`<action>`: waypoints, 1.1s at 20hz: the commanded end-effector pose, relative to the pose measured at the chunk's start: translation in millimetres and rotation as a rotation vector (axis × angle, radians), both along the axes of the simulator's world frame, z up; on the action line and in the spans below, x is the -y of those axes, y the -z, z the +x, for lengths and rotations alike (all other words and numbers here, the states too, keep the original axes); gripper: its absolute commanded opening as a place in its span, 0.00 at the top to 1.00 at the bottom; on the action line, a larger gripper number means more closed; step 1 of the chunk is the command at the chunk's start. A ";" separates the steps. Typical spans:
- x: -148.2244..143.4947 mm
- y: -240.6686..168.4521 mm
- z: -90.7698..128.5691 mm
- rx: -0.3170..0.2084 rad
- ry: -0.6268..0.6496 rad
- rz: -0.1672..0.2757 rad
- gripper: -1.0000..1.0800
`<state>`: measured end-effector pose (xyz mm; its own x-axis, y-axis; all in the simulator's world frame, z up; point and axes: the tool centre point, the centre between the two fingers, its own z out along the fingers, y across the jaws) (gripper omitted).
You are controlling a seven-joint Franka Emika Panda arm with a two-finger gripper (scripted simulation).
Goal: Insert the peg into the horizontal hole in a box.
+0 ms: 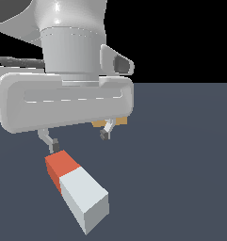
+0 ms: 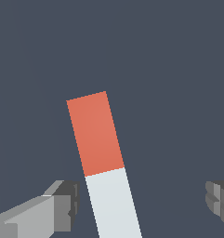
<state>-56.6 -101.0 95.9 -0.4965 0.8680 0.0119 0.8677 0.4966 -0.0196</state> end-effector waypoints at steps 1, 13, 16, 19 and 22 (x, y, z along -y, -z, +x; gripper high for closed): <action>11.7 5.1 0.8 0.005 -0.050 0.000 0.04; 50.8 22.4 10.5 0.021 -0.217 0.002 0.04; 55.3 24.5 12.3 0.022 -0.237 0.002 0.04; 57.6 25.5 13.5 0.023 -0.248 0.002 0.04; 57.8 25.6 13.9 0.023 -0.249 0.002 0.04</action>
